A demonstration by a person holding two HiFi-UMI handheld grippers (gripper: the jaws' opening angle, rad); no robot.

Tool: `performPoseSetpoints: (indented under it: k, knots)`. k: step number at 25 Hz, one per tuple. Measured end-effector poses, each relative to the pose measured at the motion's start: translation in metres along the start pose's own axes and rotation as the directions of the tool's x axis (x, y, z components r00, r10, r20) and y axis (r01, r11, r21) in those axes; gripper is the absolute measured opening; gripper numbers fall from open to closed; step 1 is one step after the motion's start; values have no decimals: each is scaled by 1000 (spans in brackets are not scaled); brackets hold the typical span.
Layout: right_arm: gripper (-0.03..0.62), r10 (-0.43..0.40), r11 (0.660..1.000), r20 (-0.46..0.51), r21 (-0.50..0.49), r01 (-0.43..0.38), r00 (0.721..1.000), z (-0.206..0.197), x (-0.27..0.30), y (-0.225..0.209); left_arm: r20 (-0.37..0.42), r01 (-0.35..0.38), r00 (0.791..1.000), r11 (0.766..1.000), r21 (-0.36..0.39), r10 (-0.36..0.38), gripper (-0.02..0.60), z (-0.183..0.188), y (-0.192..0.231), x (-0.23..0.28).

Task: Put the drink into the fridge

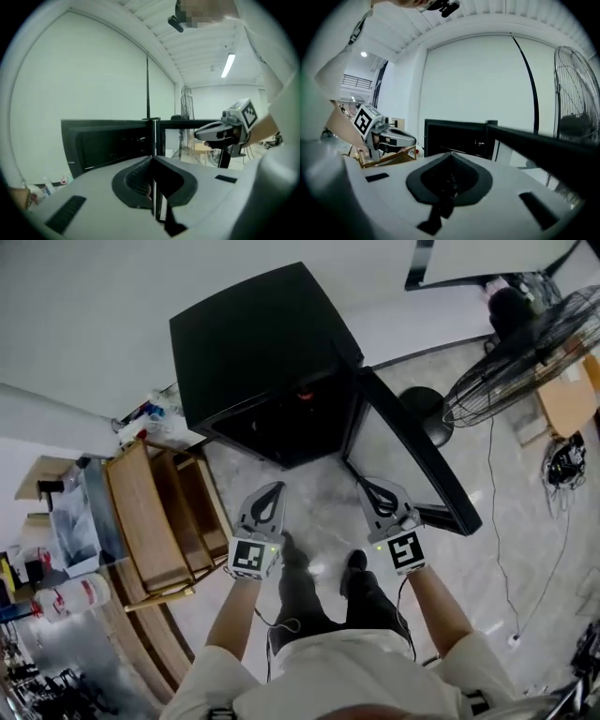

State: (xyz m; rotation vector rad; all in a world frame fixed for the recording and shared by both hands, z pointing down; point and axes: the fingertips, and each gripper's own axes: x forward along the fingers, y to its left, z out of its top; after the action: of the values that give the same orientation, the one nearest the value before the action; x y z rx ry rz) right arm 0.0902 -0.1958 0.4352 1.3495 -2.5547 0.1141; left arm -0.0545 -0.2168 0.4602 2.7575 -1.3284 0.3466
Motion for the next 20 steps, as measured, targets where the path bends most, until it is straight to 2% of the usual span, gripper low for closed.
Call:
performPoseSetpoints:
  k: [7, 9, 12, 20]
  knots:
    - [0, 89, 994, 21, -71, -88, 996, 117, -80, 14, 21, -90, 996, 996, -21, 90, 8, 117, -38, -96]
    - [0, 104, 991, 49, -89, -100, 993, 142, -99, 24, 41, -101, 994, 993, -63, 104, 8, 141, -46, -125]
    - [0, 105, 991, 77, -97, -97, 992, 165, -125, 37, 58, -120, 990, 984, -129, 128, 8, 163, -57, -168]
    - [0, 62, 998, 115, -6, -62, 991, 203, -170, 83, 80, -161, 981, 974, -160, 175, 8, 183, -62, -272]
